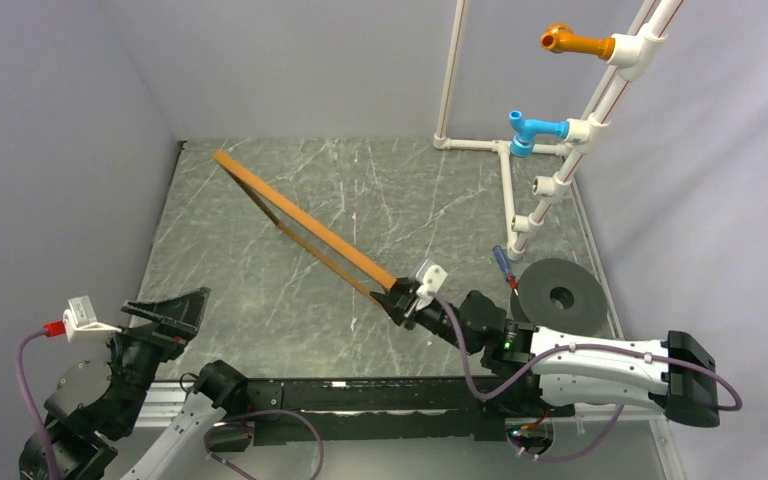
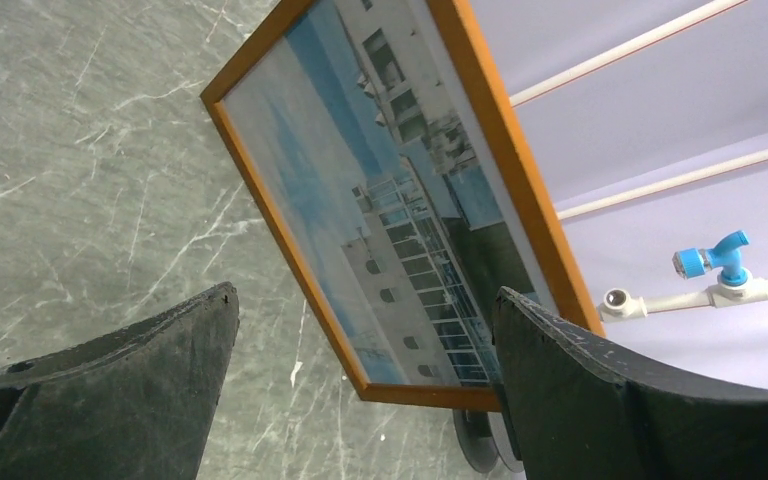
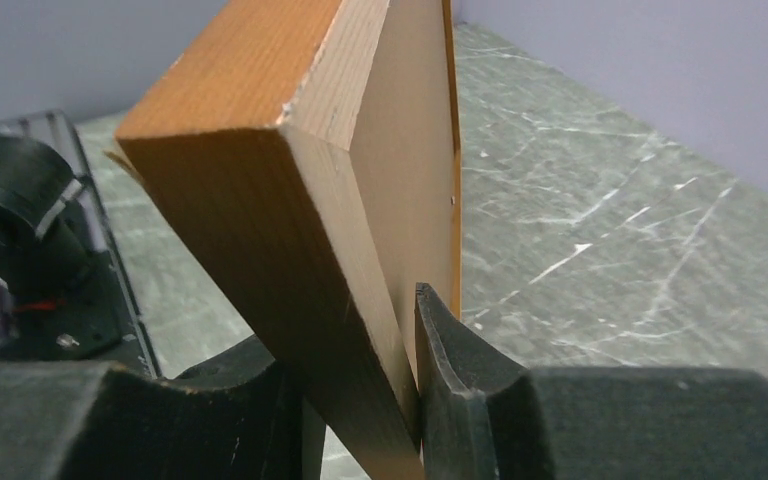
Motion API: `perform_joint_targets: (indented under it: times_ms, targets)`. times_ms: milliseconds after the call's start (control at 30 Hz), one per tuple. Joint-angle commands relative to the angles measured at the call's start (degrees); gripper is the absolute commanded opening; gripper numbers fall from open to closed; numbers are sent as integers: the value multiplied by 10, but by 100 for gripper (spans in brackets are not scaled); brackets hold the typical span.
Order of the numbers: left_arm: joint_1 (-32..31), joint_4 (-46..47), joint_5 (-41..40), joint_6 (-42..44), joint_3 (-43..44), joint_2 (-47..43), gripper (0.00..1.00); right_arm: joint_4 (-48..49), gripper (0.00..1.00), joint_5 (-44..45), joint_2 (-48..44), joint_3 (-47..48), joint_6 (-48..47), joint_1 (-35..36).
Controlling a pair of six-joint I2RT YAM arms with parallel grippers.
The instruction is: Take the photo out of the frame
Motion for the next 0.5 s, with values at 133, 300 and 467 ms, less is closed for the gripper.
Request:
perform_joint_targets:
  times_ms: [133,300,467]
  targets:
    - [-1,15,6,15,-4,22,99,24,0,-201,-8,-35,284,-67]
    - [-1,20,12,10,-10,25,99,45,0,-232,3,-60,357,-123]
    - [-1,27,17,13,-10,31,99,140,0,-332,36,-114,434,-205]
